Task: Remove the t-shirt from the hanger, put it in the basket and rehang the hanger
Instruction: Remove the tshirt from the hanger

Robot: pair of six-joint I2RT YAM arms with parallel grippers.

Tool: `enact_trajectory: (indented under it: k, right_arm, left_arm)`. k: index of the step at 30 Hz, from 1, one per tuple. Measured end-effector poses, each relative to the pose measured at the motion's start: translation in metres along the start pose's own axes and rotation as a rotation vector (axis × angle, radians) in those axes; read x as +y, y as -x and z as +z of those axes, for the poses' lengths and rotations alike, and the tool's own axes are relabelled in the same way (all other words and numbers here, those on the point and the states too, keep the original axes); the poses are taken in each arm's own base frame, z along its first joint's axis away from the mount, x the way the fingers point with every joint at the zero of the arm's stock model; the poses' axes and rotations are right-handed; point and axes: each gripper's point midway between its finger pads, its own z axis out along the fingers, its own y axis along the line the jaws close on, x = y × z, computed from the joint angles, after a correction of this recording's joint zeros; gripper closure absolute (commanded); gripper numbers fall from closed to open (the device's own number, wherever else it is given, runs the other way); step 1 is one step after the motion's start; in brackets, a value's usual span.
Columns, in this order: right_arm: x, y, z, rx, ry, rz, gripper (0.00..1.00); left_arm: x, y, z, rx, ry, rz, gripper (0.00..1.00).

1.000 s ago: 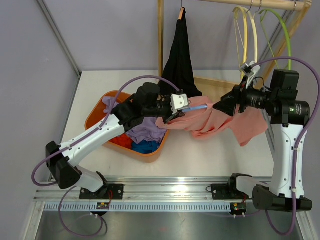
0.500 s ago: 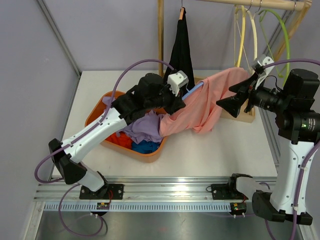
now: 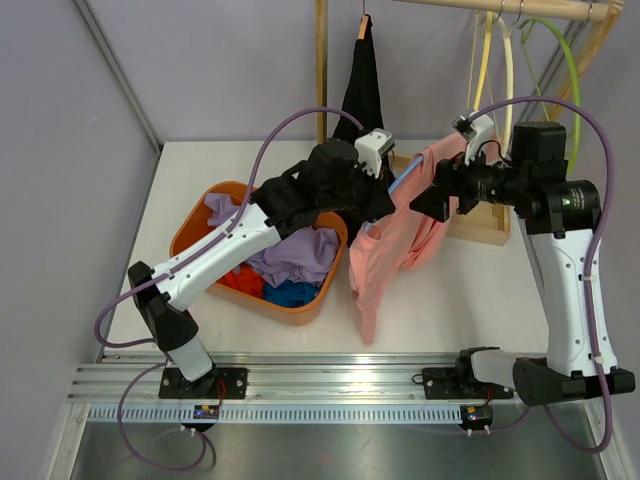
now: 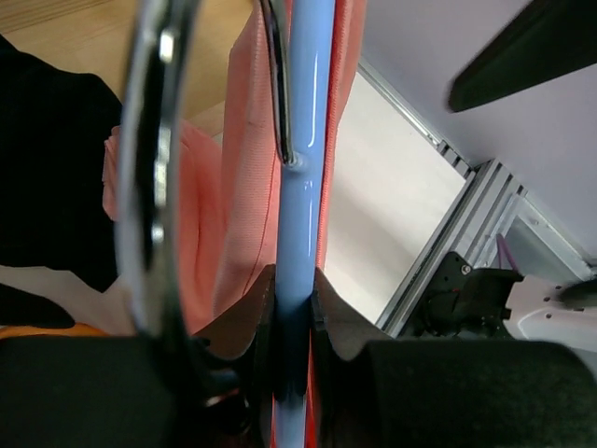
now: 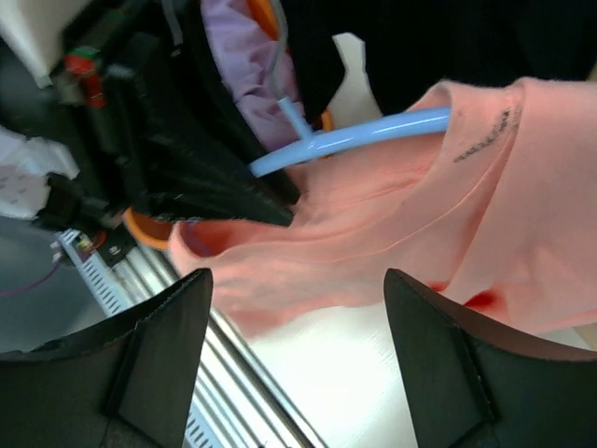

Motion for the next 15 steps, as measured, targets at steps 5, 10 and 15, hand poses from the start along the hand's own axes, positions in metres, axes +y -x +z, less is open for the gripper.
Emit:
enact_trajectory:
  k: [5,10,15]
  right_arm:
    - [-0.034,-0.006,0.016,0.040,-0.199,0.003,0.25]
    - [-0.074,0.015,0.014,-0.029,-0.403,-0.019,0.29]
    - [-0.083,0.030,0.019,-0.083,-0.426,-0.002,0.39]
  left_arm:
    - [-0.004,0.001,0.001,0.004,0.009,-0.039,1.00]
    - [-0.005,0.002,0.000,0.002,0.012,-0.075,1.00]
    - [-0.006,0.001,0.000,0.003,0.012,-0.094,1.00]
